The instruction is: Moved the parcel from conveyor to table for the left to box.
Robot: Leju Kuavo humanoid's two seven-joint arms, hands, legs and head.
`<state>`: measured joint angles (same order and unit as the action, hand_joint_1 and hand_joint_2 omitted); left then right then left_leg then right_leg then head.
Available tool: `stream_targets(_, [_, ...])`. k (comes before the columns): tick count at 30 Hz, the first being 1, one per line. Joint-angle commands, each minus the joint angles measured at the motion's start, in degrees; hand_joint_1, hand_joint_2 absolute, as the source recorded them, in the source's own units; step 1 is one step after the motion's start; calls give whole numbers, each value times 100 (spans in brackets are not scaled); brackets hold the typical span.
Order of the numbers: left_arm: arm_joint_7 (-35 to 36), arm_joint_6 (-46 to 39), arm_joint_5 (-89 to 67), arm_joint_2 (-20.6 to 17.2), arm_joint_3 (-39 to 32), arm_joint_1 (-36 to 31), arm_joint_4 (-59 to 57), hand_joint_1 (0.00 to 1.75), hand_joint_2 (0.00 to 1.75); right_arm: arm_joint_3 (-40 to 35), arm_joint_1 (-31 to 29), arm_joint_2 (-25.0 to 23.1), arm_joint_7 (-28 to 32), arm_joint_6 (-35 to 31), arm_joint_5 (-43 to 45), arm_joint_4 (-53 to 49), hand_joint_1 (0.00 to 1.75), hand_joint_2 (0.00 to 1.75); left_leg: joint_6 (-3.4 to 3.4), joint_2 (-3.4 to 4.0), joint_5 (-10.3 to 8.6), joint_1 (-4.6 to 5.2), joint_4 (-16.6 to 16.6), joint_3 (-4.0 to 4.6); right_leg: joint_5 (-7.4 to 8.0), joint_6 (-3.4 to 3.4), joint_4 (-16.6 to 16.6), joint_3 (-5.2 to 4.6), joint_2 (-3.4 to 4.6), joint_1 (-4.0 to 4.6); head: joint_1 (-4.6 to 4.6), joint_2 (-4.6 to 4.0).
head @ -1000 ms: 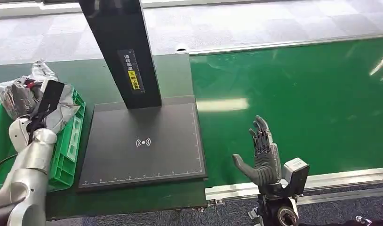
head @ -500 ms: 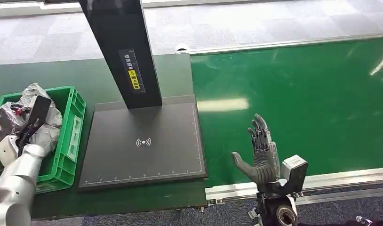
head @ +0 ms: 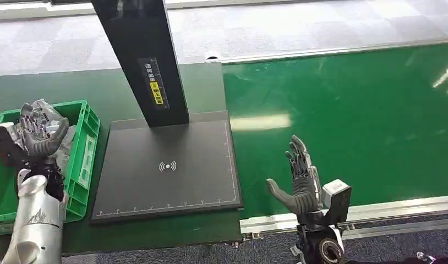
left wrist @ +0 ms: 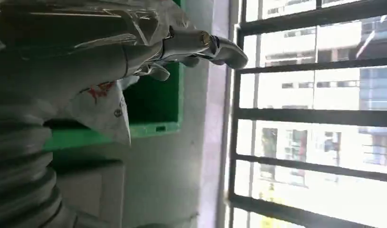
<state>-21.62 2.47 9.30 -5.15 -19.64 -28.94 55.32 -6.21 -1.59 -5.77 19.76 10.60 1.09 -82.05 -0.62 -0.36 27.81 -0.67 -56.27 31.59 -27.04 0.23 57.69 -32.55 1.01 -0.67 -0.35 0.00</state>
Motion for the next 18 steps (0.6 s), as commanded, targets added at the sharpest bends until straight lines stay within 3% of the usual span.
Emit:
stream_targets(1, [-170, -31, 638, 1068, 2049, 2441, 2459, 0, 175, -123, -99, 5, -196, -21, 64, 826, 0, 175, 8, 2, 1, 10, 26, -33, 1, 4, -27, 34, -6, -8, -7, 0])
stream_targets(4, [-213, -188, 991, 1313, 2641, 2825, 2210, 0, 175, -302, -132, -10, -264, 60, 115, 1076, 0, 175, 10, -11, 4, 9, 10, -13, -5, 10, -18, 22, -17, -7, -2, 0])
stream_targets(10, [-147, -339, 921, 1585, 3558, 2913, 1221, 0, 175, -630, -249, -107, -374, 125, 203, 1716, 0, 175, 9, -11, 5, 10, 19, -17, -2, 4, -25, 26, -17, -8, -2, 0])
stream_targets(14, [-234, -1119, 346, 1570, 4176, 2787, 614, 0, 175, -847, -179, -160, -309, -131, 203, 2081, 0, 175, 8, -19, 6, 9, 18, -20, -3, 4, -24, 27, -19, -7, -4, 0])
stream_targets(18, [-280, -1266, 278, 1508, 4199, 2738, 555, 0, 175, -908, -199, -145, -380, -395, 103, 2157, 0, 175, 7, -19, 7, 7, 10, -9, -4, 5, -16, 16, -18, -6, -2, 0])
